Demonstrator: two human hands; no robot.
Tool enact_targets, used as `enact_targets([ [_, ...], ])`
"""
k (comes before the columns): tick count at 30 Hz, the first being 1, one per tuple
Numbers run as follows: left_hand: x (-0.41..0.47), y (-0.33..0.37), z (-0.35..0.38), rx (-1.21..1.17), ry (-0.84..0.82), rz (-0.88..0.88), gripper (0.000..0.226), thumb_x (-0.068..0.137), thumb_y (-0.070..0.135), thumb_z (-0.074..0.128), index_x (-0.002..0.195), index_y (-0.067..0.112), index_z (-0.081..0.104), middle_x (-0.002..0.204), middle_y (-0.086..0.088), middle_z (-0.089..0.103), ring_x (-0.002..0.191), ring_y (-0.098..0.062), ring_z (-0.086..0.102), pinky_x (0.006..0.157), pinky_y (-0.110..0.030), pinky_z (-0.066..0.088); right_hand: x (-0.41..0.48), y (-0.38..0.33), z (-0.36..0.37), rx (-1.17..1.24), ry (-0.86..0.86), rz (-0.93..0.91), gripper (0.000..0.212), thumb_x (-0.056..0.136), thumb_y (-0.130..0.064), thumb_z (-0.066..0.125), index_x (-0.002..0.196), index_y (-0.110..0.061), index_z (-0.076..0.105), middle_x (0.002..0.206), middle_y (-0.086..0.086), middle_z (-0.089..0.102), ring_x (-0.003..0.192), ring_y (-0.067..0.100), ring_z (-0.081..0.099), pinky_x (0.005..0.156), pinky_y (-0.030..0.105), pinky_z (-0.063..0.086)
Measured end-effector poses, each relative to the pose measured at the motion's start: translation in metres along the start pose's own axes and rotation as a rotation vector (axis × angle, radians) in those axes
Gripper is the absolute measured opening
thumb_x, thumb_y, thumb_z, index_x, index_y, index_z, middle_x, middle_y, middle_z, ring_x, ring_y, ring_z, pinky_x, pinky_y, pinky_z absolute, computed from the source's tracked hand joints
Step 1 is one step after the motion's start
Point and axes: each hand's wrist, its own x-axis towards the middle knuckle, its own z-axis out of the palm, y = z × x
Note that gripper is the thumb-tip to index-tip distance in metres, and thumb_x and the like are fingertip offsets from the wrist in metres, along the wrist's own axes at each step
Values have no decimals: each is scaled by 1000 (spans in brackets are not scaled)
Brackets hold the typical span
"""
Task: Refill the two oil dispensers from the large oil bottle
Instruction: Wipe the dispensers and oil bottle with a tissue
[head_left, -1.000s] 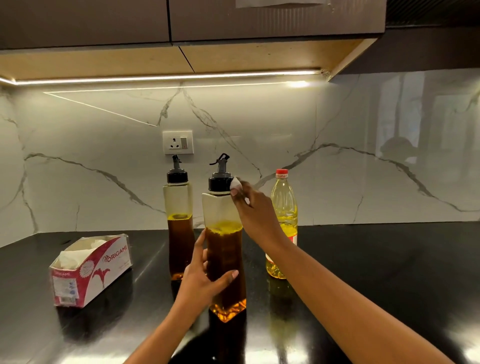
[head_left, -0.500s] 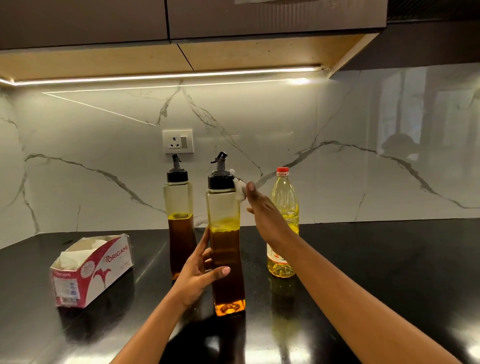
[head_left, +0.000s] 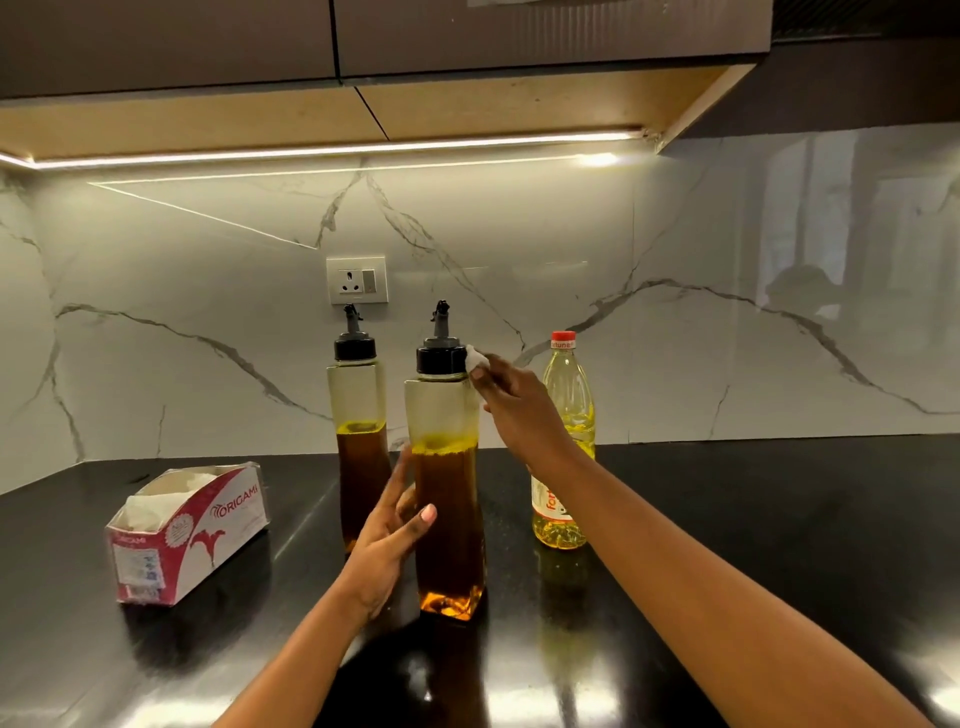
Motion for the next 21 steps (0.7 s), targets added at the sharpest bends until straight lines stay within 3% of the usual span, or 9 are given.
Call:
enact_targets([
  [3, -2, 7, 10, 230, 92, 111, 108, 53, 60, 85, 139, 64, 20, 143, 7, 43, 129, -13, 48, 99, -36, 48, 3, 1, -2, -96, 57, -61, 33, 96, -26, 50, 127, -20, 58, 107, 4, 69, 76, 4, 58, 66, 13, 46],
  [4, -3, 6, 13, 296, 115, 121, 107, 50, 62, 85, 136, 67, 22, 137, 12, 47, 122, -9, 53, 94, -31, 51, 4, 0, -2, -131, 74, -69, 32, 96, -28, 51, 125, -20, 60, 101, 1, 70, 69, -1, 55, 62, 10, 41],
  [7, -5, 2, 19, 355, 117, 122, 89, 49, 62, 86, 123, 67, 37, 123, 12, 63, 111, -8, 63, 94, -36, 54, 11, -2, 0, -158, 82, -18, 29, 97, -31, 47, 107, -13, 68, 75, 3, 67, 57, 5, 54, 57, 26, 46],
  [9, -4, 1, 18, 305, 87, 102, 86, 52, 54, 88, 126, 56, 44, 121, 5, 67, 110, -16, 65, 94, -46, 53, 17, -7, 2, -56, 31, 86, 38, 100, -33, 40, 100, -5, 66, 84, 18, 67, 75, 27, 63, 72, 44, 52],
  [12, -4, 4, 15, 278, 63, 111, 82, 56, 50, 88, 126, 51, 47, 118, 3, 69, 108, -19, 67, 93, -43, 55, 20, -10, 5, 79, -29, 171, 42, 100, -37, 35, 107, -10, 66, 107, 27, 63, 103, 40, 57, 89, 58, 45],
  [14, -4, 5, 14, 264, 52, 104, 83, 57, 50, 87, 129, 47, 46, 118, 3, 69, 109, -20, 66, 92, -41, 55, 13, -4, 6, 47, -6, 79, 40, 99, -37, 39, 111, -11, 65, 97, 22, 67, 96, 34, 62, 82, 56, 49],
  [17, 0, 6, 12, 246, 19, 87, 87, 58, 48, 88, 133, 36, 46, 118, -1, 69, 110, -22, 66, 92, -39, 54, -5, 10, 5, -15, 112, -74, 34, 97, -36, 45, 124, -21, 61, 74, -20, 63, 65, 0, 59, 59, 20, 47],
  [19, 2, 8, 9, 219, -5, 61, 89, 57, 45, 90, 133, 29, 48, 120, -4, 69, 112, -24, 65, 94, -35, 53, -7, 13, 5, 11, 131, -85, 32, 97, -35, 46, 124, -25, 59, 87, -15, 67, 74, 6, 62, 67, 23, 50],
  [21, 5, 9, 5, 194, -26, 28, 89, 54, 45, 91, 131, 26, 50, 121, -4, 68, 115, -24, 63, 97, -36, 51, 1, 6, 6, 128, 55, 32, 23, 98, -34, 43, 109, -30, 63, 103, 7, 69, 93, 25, 63, 84, 39, 51],
])
